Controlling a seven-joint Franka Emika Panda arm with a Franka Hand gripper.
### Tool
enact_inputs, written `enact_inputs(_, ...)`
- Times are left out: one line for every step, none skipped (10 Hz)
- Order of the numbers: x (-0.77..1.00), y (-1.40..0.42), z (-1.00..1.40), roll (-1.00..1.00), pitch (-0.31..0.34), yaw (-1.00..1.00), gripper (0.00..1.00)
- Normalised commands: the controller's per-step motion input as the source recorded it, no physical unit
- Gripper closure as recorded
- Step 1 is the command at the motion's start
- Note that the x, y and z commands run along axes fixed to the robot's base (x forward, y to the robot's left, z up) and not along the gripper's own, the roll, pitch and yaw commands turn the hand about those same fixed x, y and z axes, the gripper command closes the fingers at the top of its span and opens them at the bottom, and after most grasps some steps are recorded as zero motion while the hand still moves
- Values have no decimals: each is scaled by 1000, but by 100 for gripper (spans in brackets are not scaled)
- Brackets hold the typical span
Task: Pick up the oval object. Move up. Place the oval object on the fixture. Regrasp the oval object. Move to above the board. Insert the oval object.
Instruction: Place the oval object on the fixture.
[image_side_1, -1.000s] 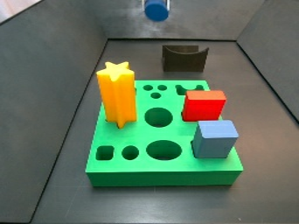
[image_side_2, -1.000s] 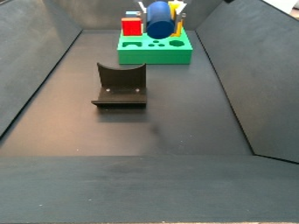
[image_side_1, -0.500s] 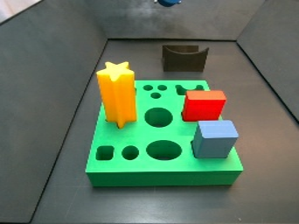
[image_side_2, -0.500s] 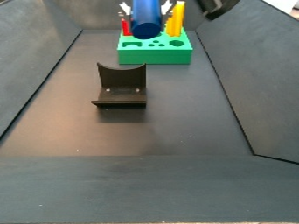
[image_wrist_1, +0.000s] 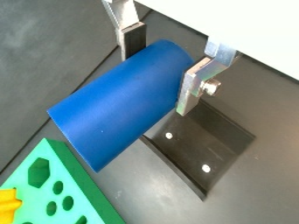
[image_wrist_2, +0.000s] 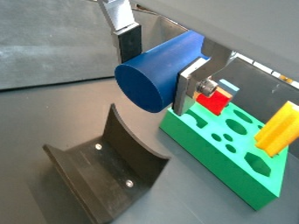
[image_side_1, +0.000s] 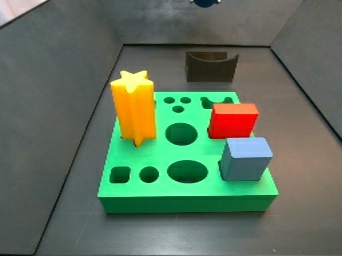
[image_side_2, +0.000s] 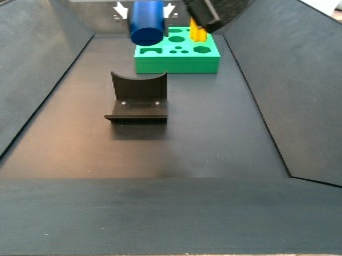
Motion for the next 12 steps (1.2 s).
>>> enact_inputs(340,27,-1,-133,72,-50,100)
enact_inputs(233,22,-2,-129,83,-38,100)
enact_inputs(131,58,-1000,-1000,56,-119,100)
enact_inputs(113,62,-1000,-1000,56,-121,100)
enact_inputs(116,72,-1000,-1000,57,-135,100)
enact_inputs(131,74,-1000,-1000,77,-143,100)
enact_inputs(141,82,-1000,-1000,84,-152,100)
enact_inputs(150,89,-1000,-953,81,-167,100)
enact_inputs(155,93,-1000,-839,69,-162,100)
enact_inputs(164,100,-1000,-613,46,-148,100)
enact_inputs(174,107,-1000,-443,31,-141,100)
enact_inputs(183,106,-1000,-252,22,-123,100)
